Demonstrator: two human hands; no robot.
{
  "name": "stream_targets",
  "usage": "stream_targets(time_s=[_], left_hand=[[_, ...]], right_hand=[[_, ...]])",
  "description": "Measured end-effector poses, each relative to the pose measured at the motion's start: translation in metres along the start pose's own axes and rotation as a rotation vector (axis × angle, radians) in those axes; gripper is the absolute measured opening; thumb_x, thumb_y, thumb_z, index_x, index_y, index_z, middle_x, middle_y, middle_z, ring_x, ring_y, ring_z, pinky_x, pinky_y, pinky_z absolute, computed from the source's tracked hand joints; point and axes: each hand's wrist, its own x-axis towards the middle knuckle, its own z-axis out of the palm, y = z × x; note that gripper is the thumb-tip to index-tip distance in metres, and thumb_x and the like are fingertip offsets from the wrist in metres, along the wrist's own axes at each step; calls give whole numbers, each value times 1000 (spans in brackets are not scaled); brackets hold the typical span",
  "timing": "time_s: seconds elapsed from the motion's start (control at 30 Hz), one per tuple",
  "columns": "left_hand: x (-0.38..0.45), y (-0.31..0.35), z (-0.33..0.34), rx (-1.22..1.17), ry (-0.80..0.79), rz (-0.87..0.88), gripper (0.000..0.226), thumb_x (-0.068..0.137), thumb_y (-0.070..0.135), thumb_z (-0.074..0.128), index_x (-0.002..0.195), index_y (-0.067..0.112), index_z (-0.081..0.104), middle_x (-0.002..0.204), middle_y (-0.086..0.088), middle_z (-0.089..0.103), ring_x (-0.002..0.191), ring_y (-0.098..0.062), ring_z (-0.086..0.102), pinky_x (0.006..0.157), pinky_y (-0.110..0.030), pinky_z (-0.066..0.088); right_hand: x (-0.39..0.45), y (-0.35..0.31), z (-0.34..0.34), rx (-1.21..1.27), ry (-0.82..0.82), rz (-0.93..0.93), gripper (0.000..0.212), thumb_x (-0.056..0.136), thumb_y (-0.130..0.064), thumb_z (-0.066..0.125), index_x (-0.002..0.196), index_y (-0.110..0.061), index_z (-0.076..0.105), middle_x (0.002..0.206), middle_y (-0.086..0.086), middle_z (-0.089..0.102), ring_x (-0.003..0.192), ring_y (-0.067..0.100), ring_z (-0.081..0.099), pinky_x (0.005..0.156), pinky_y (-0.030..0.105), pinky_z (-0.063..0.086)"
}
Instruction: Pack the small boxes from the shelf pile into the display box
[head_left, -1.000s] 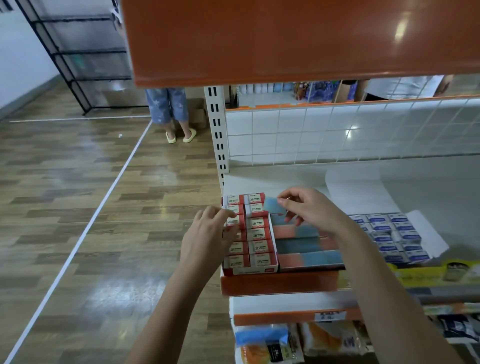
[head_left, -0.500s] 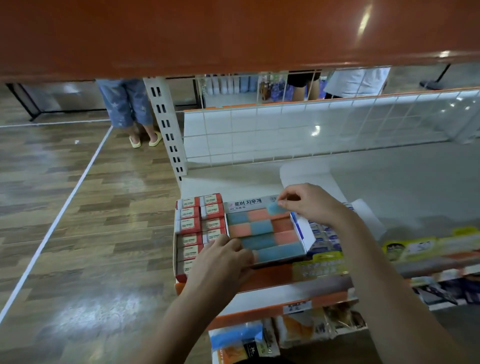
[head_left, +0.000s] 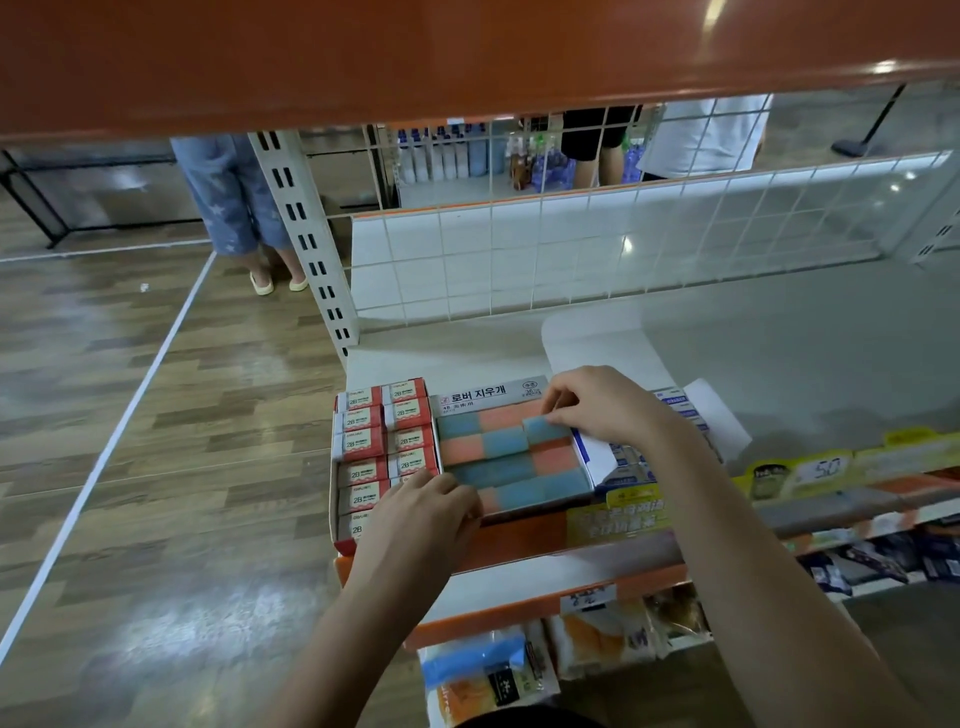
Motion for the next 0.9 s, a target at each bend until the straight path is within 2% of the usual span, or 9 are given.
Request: stream_targets(time_s=[0.17,0.3,0.43,0.6,0.73,0.9], left_hand=[[0,0,1,-10,-2,-5,23,96,43,41,111,35,56,112,15,56,102,-6,46,79,-17,33],[-1,-1,2,-14,10,-4,22,96,43,41,110,34,56,111,15,56,102,-6,45,80,-18,36],[-1,-3,3,-33,8,5,23,96,42,42,110,32,57,112,14,56,103,-7,46,82,-19,37],[-1,-3,2,-25,1,17,23,97,41,39,110,33,56,112,15,56,103,-7,45,82,-18,34],[2,-4,-3,-35,-62,53,23,97,39,39,111,32,55,113,13,55,103,-7,46,83,-18,38],[15,-8,-31,-35,-121,130,24,97,41,38,107,27,56,110,9,53,93,-9,54,80,-28,50]], right_hand=[[0,-2,5,-48,74,-22,8,88,-19,62,92,-19,70,87,-9,57,72,0,50,58,10,33],[-3,-2,12,-87,160,-30,10,87,-18,63,92,-17,72,91,-6,53,78,8,52,59,10,31],[-7,-2,17,-39,198,-46,8,86,-14,63,90,-18,68,85,-8,57,73,3,52,59,8,32],[-8,-2,22,-59,212,-45,8,86,-14,64,89,-16,72,79,-14,50,67,-3,46,60,8,30],[-10,-3,23,-79,224,-45,8,87,-16,64,90,-17,71,83,-10,53,75,3,49,64,12,33],[-12,-7,21,-80,306,-93,13,90,-17,58,98,-16,68,96,-2,59,88,10,52,73,17,34]])
